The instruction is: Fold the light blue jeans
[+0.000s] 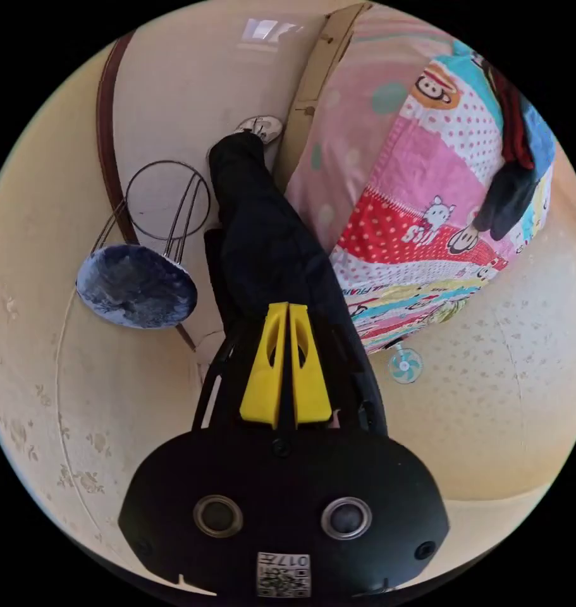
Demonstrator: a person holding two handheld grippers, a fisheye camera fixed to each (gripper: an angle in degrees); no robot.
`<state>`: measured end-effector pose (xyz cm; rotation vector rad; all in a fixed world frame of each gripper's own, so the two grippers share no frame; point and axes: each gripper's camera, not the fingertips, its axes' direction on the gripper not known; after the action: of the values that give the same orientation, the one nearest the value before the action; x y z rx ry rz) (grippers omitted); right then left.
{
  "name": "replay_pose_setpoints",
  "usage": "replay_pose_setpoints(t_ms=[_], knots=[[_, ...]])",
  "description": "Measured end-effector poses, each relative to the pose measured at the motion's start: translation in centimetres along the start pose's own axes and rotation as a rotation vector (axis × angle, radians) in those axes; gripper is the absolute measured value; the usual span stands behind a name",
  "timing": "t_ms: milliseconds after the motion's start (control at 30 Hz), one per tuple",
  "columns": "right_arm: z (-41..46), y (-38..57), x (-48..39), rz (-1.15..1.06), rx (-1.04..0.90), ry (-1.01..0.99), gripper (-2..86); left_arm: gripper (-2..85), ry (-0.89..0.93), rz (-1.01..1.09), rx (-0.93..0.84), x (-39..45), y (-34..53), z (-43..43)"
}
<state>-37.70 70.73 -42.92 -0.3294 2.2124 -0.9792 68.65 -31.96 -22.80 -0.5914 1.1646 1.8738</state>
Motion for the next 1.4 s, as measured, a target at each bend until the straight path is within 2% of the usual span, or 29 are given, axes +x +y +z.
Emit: replay_pose_setpoints(t_ms=[33,100,167,200,267,367,500,633,767,900,1000,1067,1200,1333,1400], knots=[[-1.7,0.6,-0.7,0.012,0.091,-0.062,0.3,-0.2,0.001,0.045,0.028,1.4,-0.2,-1.9],[-7.3,3.8,-2.8,0.046,0.47,-0.298,0.3,0.8,-0.017,0.119,0.071,3.7,-0.5,-4.7],[-10.0,6.5,-4.3,0.064,0.723,-0.441,0.3,2.7,-0.062,0.222,0.144,6.7,-0.8,-8.4],[-11.2,8.0,-5.5,0.069,0.834,-0.512,0.3,3.2,-0.074,0.245,0.166,7.4,-0.8,-9.3],[-12.2,9.4,-7.4,0.06,0.912,-0.58,0.3,5.0,-0.093,0.324,0.243,9.6,-1.0,-12.4],[-13.3,10.5,-11.3,0.05,0.877,-0.607,0.3,7.5,-0.04,0.379,0.298,11.2,-1.6,-15.8],[-14.5,11.6,-17.7,0.06,0.775,-0.497,0.3,12.2,0.068,0.395,0.354,12.4,-2.7,-20.6],[-15.5,12.2,-22.4,0.113,0.729,-0.455,0.4,13.8,0.062,0.384,0.397,13.3,-4.2,-25.5],[-17.0,12.0,-27.0,0.121,0.703,-0.438,0.4,12.9,0.14,0.398,0.423,13.5,-5.3,-28.0],[-18.0,11.4,-30.3,0.129,0.664,-0.417,0.5,6.0,0.192,0.348,0.459,13.5,-4.8,-28.6],[-18.2,11.3,-32.3,0.121,0.607,-0.385,0.5,4.5,0.395,0.525,0.493,15.3,-1.3,-29.0],[-18.2,11.4,-33.4,0.119,0.578,-0.349,0.5,4.2,0.49,0.727,0.414,19.3,2.4,-28.6],[-17.0,11.3,-35.5,0.129,0.511,-0.278,0.4,4.0,0.427,1.072,0.167,27.9,8.9,-26.4],[-15.8,10.7,-36.5,0.144,0.467,-0.34,0.4,4.0,0.157,1.491,-0.174,33.8,20.0,-19.8],[-15.1,10.4,-37.3,0.131,0.453,-0.382,0.4,4.2,0.031,1.591,-0.372,33.7,24.0,-15.2]])
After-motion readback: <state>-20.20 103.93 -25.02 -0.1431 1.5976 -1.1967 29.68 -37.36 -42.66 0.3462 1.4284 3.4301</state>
